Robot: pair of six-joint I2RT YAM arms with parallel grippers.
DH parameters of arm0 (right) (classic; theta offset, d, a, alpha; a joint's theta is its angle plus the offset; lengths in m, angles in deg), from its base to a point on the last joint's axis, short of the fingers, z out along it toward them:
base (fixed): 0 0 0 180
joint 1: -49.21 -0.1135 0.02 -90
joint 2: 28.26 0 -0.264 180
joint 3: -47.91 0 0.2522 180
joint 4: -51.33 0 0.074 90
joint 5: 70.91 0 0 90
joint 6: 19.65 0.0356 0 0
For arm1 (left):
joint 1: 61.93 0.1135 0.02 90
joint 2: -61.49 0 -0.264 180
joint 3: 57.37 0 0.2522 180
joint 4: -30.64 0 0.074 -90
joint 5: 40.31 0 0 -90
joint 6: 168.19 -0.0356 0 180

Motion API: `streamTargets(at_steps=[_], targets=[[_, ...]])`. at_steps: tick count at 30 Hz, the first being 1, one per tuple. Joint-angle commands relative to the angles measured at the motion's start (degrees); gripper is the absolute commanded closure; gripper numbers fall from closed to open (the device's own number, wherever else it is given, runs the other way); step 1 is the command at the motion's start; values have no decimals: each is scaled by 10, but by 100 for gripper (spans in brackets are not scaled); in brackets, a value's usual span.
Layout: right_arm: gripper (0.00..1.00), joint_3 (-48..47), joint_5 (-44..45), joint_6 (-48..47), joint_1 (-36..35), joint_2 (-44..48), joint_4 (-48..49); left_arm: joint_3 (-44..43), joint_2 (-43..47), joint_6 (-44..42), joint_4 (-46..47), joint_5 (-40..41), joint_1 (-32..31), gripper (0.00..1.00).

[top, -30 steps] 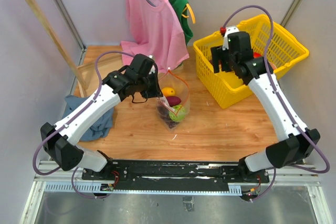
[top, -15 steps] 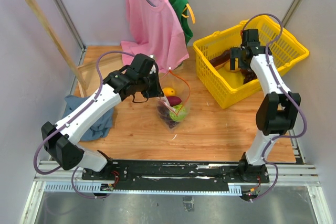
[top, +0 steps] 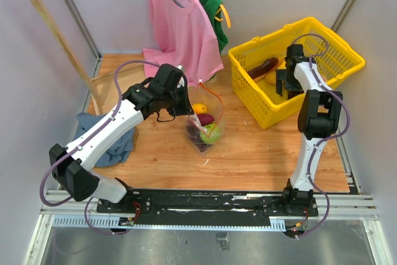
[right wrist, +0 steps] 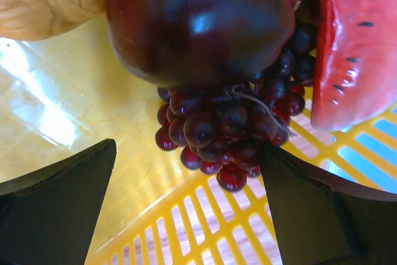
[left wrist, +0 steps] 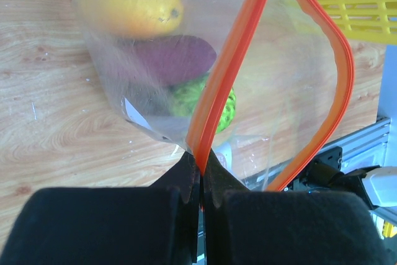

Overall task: Place the food in the zip-top bag and seal the zipper
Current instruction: Pick up the fake fruit from the bin.

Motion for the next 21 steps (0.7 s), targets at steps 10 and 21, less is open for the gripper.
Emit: streamTargets(at_steps=[10,21], targets=[[4,-18,-208,-30,15,-16,-68,7,-4,-5,18,-6,0,100],[24,-10,-303,-39,14,50,-69,10,1,-5,20,-6,0,100]])
